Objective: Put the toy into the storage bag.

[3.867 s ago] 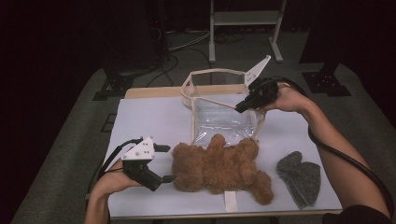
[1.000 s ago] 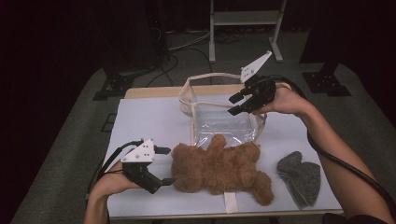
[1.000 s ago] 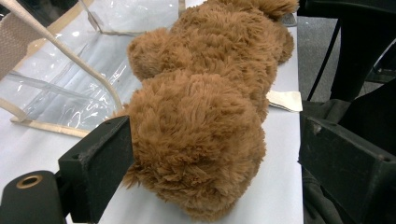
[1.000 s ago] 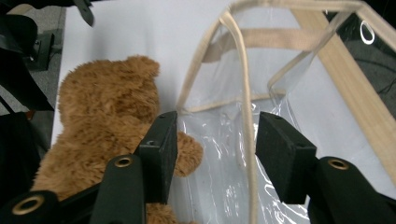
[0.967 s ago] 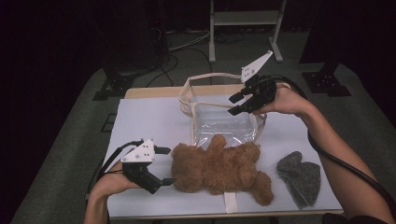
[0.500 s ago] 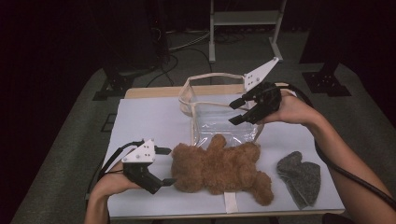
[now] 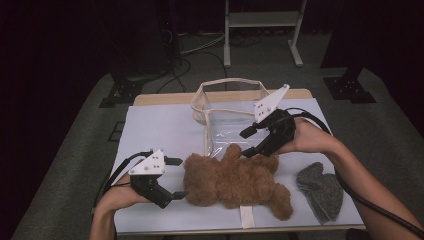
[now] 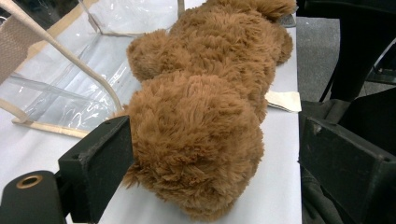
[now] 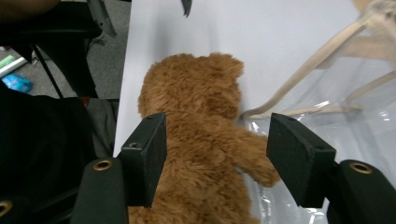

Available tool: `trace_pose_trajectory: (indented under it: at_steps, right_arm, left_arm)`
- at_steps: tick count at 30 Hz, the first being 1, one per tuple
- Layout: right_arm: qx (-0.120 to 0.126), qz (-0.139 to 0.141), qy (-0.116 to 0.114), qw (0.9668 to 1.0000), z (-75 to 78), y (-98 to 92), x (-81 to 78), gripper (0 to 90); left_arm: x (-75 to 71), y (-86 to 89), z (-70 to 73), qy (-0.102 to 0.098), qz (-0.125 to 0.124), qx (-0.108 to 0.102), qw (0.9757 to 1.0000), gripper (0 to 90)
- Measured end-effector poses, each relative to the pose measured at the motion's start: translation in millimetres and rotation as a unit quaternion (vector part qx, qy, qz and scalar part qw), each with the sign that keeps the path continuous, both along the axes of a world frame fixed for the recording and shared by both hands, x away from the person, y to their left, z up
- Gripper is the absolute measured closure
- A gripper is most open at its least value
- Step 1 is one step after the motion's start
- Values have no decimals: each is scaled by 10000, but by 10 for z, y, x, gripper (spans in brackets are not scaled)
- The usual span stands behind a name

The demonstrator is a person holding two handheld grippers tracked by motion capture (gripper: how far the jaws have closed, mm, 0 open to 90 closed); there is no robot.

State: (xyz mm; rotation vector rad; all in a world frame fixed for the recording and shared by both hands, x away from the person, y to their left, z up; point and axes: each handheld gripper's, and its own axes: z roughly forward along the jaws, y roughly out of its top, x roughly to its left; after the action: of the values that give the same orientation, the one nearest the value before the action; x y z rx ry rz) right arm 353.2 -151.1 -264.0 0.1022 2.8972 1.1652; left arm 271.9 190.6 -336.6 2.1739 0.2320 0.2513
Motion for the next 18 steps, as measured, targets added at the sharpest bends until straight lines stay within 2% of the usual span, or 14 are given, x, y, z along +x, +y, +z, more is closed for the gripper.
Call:
trace_pose_trajectory:
  at_steps: [13, 18]
  right_arm:
    - [-123, 174, 245, 9995, -350, 154, -124, 344]
    - [-156, 240, 255, 9993, -439, 222, -137, 339]
  left_arm:
    - [-3, -3, 3, 0, -25, 15, 10000, 89]
    - [-2, -3, 0, 7, -30, 23, 10000, 90]
